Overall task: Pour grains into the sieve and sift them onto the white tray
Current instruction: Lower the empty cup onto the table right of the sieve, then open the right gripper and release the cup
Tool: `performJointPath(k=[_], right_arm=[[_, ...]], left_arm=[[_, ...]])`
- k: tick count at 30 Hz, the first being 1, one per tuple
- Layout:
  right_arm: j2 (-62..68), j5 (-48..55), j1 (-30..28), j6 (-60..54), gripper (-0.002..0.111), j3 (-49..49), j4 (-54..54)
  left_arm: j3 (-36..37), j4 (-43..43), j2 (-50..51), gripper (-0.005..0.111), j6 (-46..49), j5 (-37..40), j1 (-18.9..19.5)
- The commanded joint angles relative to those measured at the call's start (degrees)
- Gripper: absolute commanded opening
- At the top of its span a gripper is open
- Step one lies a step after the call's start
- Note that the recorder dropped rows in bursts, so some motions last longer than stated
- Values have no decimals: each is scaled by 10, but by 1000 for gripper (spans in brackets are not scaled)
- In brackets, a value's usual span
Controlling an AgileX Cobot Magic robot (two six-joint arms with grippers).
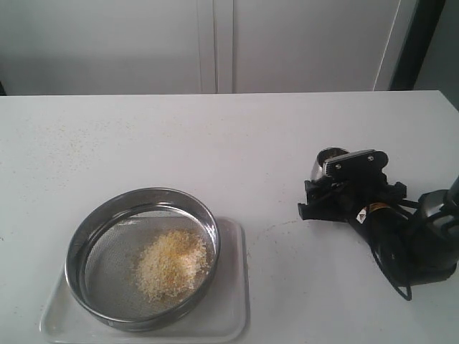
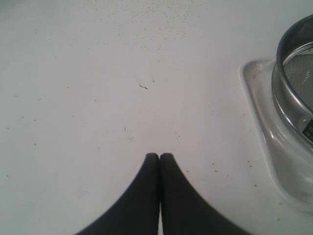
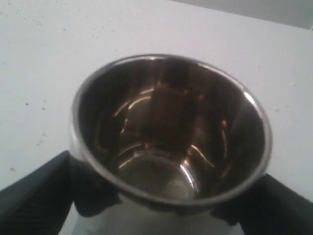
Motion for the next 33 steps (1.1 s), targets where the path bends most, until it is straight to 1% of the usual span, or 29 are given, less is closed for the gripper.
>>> performJointPath(k=[1,9,21,29,30,33], right_arm=[[1,29,-2,-6,79,-1,0],[-28,71,-2,-6,79,1,0],[-155,202,-2,-1,79,1,9],[-238,270,-2,-10,79,1,11],[-250,281,-2,-10,79,1,11],[-289,315,-2,-10,72,1,11]], left_arm=[[4,0,-3,0,-1,5,-3],[4,0,-3,0,-1,5,-3],[4,0,-3,0,-1,5,-3],[4,0,-3,0,-1,5,-3],[4,0,-3,0,-1,5,-3],[4,0,-3,0,-1,5,-3]])
